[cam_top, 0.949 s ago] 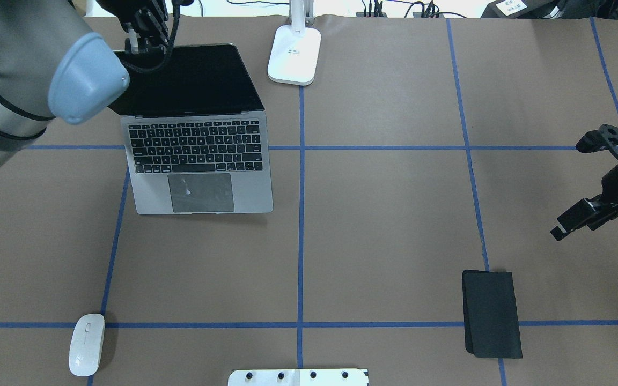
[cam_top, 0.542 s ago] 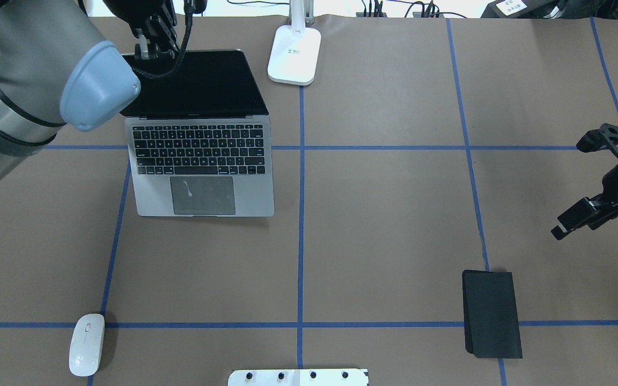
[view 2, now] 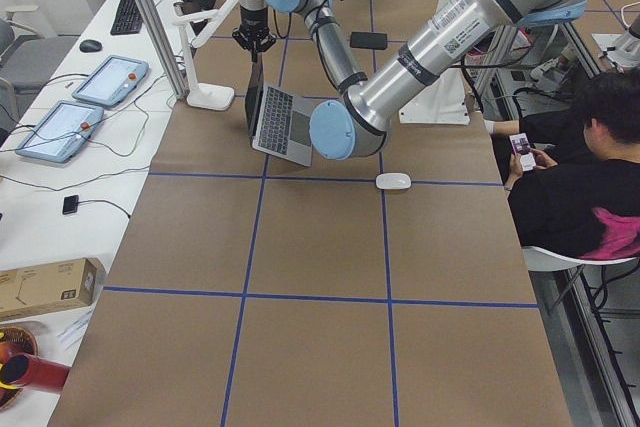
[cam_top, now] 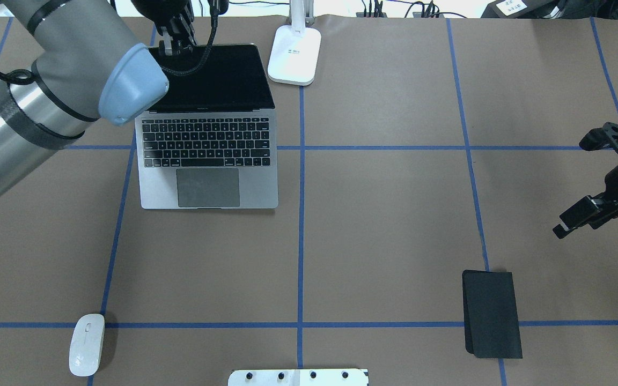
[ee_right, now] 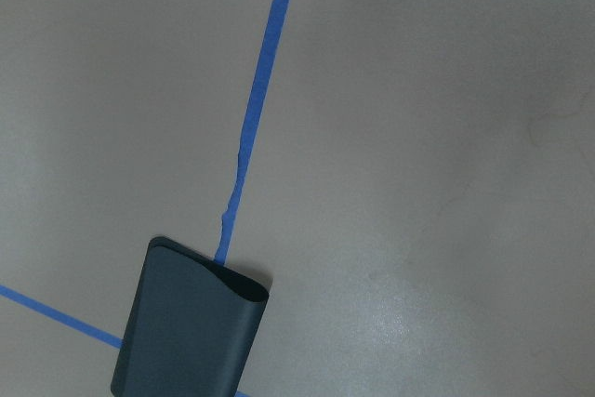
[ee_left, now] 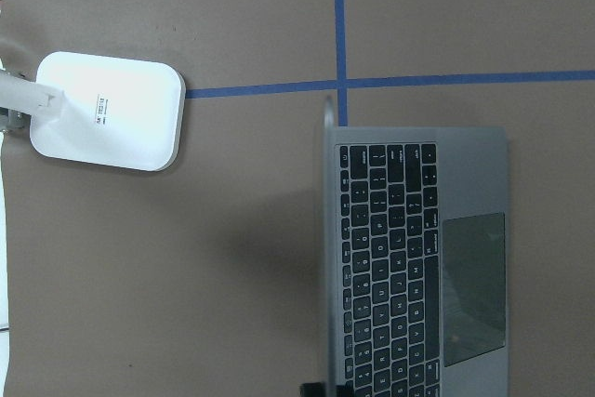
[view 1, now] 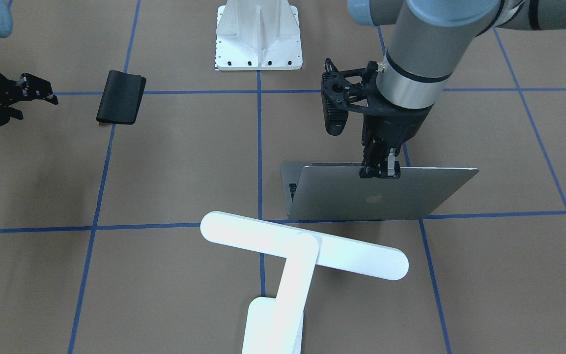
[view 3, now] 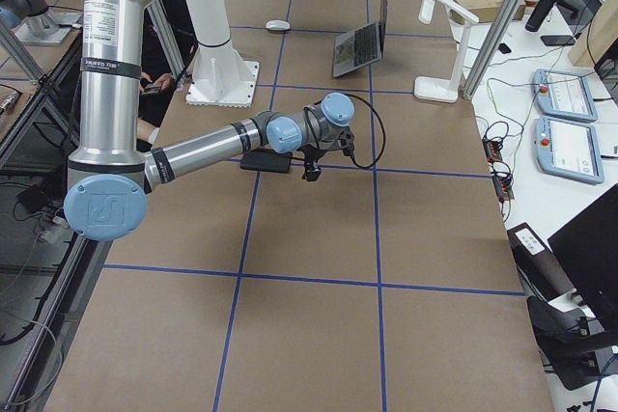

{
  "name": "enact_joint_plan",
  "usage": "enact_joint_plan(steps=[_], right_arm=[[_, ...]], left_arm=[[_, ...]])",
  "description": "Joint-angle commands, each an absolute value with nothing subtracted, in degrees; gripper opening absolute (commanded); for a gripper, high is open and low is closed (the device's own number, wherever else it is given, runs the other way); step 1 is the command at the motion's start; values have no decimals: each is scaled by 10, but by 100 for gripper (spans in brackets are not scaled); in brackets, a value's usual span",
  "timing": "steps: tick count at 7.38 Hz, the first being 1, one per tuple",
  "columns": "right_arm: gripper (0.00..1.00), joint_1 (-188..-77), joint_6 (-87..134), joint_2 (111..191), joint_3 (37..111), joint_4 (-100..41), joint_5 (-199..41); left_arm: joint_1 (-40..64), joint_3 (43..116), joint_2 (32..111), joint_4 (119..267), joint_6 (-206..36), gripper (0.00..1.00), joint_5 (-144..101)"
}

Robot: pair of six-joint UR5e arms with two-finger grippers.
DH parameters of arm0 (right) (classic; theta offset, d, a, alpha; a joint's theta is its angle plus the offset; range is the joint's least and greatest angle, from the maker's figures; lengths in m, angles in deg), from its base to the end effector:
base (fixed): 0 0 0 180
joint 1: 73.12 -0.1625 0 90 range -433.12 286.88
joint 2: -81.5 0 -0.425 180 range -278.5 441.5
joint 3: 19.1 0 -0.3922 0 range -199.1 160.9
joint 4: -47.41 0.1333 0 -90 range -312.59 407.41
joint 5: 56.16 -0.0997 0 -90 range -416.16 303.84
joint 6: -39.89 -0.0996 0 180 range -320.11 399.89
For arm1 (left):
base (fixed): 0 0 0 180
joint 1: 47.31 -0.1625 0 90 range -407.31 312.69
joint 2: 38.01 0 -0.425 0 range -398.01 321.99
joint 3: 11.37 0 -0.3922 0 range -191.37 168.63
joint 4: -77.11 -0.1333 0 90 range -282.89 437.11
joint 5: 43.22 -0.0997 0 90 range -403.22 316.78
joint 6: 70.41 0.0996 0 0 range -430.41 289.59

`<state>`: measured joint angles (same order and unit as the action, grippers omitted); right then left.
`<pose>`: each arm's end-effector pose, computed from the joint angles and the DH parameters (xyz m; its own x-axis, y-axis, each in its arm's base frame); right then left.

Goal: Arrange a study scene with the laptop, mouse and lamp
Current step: 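Lift the laptop lid open with the left gripper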

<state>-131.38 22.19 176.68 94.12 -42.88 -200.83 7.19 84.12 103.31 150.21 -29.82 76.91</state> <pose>-0.1909 -0.4076 0.4888 0.4962 -0.2451 0.8329 0.3676 0.9284 0.0542 0.3260 -0.6005 0.1020 0.1029 0.9868 0.1251 -0.6747 -0.0232 0.7377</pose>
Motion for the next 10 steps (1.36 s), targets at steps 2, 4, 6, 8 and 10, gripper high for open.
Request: enact_joint_plan(steps=[2,4,6,8,10], right_arm=[[100,-1316,227,1766,933,-428,-2008],[100,-1317,228,1765,925,-424,-2008],[100,-1317,228,1765,925,-425,-2008],[100,-1317,228,1764,925,-425,-2008],[100,-1319,229,1764,916,-424,-2007]], left_arm=[[48,842,1033,1522,-329,0,754],[49,839,1028,1525,-331,0,751],[49,827,1022,1537,-341,0,735],[48,817,1015,1572,-358,0,734],[35,788,1015,1622,-359,0,734]])
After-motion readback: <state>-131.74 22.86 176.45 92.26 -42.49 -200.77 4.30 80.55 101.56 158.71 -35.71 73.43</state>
